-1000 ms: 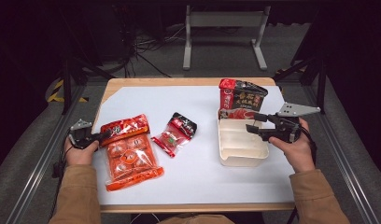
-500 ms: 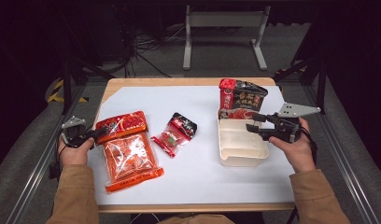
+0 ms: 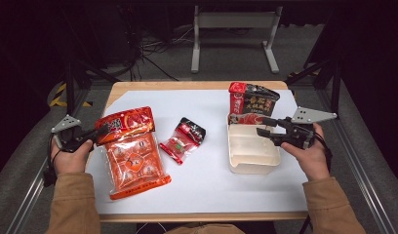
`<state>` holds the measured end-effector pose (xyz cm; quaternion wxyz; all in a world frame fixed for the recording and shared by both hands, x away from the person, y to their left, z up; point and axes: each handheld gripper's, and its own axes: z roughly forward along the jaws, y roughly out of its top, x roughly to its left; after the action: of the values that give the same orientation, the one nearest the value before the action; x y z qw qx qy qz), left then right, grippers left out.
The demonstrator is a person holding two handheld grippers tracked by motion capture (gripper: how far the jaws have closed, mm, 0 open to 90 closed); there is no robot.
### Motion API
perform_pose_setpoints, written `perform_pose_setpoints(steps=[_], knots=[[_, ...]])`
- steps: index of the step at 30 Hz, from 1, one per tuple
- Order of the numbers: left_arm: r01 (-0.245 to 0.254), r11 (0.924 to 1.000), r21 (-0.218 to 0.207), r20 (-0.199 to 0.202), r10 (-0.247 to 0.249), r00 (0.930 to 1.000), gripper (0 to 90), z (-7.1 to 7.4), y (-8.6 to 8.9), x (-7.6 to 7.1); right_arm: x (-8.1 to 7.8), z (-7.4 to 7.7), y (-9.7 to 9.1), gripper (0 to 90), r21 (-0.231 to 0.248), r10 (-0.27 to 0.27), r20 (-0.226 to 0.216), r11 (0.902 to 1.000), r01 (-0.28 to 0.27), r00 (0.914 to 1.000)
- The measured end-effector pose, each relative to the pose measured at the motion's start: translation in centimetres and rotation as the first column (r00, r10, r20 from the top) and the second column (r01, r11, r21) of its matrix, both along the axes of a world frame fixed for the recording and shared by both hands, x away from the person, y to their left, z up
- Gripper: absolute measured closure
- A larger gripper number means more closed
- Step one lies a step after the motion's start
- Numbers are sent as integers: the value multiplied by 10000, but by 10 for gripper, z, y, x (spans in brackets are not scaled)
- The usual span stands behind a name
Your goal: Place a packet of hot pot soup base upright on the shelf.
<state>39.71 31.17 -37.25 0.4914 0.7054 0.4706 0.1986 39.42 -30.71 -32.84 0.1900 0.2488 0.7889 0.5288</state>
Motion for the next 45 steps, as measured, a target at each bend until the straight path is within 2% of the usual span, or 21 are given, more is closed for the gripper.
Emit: perform_pose_setpoints(steps=[6,9,15,19,23,24,25,26,27,28,29,30,35,36,37,39,41,43,45], knots=[[415,9989,-222,695,-398,9968,900,19,-7,-11,-1,2,1,541,157,180,29,9997,-180,9998],[622,9978,-230,1027,-595,9929,900,28,-13,-16,-2,3,2,566,219,294,-208,9993,-290,9994],[1000,9947,-246,1424,-955,9852,900,42,-21,-25,-4,5,4,569,273,331,-454,9991,-318,9984],[1545,9877,-221,1822,-1480,9721,900,53,-27,-34,-6,7,5,564,304,389,-495,9988,-374,9980],[2106,9774,-198,2180,-2013,9550,900,63,-33,-42,-7,8,6,560,355,446,-488,9984,-429,9978],[2106,9774,-198,2180,-2013,9550,900,63,-33,-42,-7,9,6,560,354,465,-476,9984,-449,9978],[2350,9720,-83,2352,-2265,9452,900,68,-36,-46,-8,9,7,560,341,476,-466,9984,-460,9978],[2449,9695,-72,2414,-2360,9413,900,70,-38,-47,-8,9,7,560,363,500,-466,9982,-484,9977],[2449,9695,-72,2414,-2360,9413,900,70,-38,-47,-8,10,7,560,365,520,-466,9981,-503,9976],[2775,9607,27,2665,-2682,9258,900,72,-41,-50,-9,10,8,560,363,544,-464,9979,-528,9974],[2775,9607,27,2665,-2682,9258,900,72,-41,-50,-9,10,8,560,363,544,-464,9979,-528,9974],[3002,9539,-19,2807,-2876,9157,900,73,-42,-51,-9,10,8,561,386,573,-479,9977,-555,9972],[3603,9328,-83,3102,-3401,8878,900,79,-46,-57,-11,13,13,557,629,947,-465,9938,-917,9944],[3765,9264,2,3191,-3569,8780,900,81,-48,-59,-12,14,14,556,635,1008,-440,9932,-979,9939],[3986,9169,217,3334,-3825,8617,900,83,-51,-62,-13,15,15,554,648,1059,-424,9926,-1030,9935],[4278,9024,512,3490,-4175,8390,900,87,-55,-66,-13,16,18,549,672,1175,-406,9911,-1147,9922],[4449,8939,553,3549,-4341,8280,900,89,-57,-68,-13,17,21,544,652,1270,-377,9901,-1244,9912],[4537,8895,548,3557,-4420,8235,900,91,-59,-71,-13,19,24,541,672,1355,-348,9888,-1329,9902],[4623,8848,575,3632,-4499,8159,900,93,-61,-73,-14,21,28,532,713,1459,-298,9871,-1435,9889]])
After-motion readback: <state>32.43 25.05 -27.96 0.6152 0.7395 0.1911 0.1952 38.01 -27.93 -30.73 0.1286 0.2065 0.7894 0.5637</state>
